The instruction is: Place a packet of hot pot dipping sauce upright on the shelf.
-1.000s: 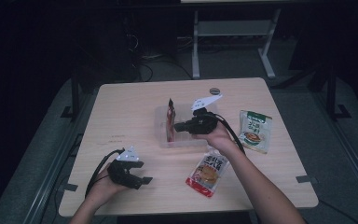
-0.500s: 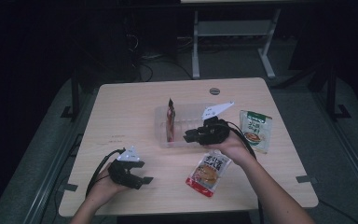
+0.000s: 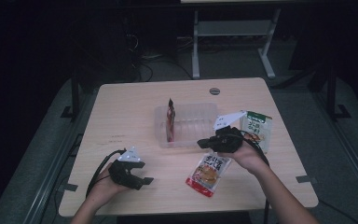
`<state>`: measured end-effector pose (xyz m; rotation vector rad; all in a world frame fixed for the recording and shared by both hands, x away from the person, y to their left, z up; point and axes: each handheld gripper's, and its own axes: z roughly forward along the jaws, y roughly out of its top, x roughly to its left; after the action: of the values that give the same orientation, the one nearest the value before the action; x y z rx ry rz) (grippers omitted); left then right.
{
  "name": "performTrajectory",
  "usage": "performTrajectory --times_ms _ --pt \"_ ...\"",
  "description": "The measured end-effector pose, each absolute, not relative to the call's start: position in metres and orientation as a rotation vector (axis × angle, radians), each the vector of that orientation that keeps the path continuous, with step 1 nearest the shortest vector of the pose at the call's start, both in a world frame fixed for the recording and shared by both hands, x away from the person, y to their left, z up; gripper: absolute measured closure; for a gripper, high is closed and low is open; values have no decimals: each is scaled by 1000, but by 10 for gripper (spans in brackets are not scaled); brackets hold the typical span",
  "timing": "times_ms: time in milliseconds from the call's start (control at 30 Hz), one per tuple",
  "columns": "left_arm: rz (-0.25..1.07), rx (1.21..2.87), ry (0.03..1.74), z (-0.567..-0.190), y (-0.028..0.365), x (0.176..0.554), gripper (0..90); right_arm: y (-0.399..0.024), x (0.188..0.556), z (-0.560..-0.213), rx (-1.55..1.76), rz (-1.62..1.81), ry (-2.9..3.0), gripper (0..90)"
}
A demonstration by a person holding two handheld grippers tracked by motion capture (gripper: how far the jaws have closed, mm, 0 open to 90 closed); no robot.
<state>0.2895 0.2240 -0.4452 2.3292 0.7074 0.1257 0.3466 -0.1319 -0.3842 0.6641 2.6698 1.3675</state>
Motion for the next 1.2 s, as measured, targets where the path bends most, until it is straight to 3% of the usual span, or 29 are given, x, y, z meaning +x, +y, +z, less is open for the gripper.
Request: performTrajectory --times_ms 267,700,1200 --pt "116 2336 719 -446 224 289 276 -146 337 -390 680 1298 2672 894" --pt "122 2332 708 -444 220 291 277 -181 313 -427 778 1166 2728 892" --pt "102 2332 660 -444 204 303 278 -170 303 -455 739 1043 2851 894"
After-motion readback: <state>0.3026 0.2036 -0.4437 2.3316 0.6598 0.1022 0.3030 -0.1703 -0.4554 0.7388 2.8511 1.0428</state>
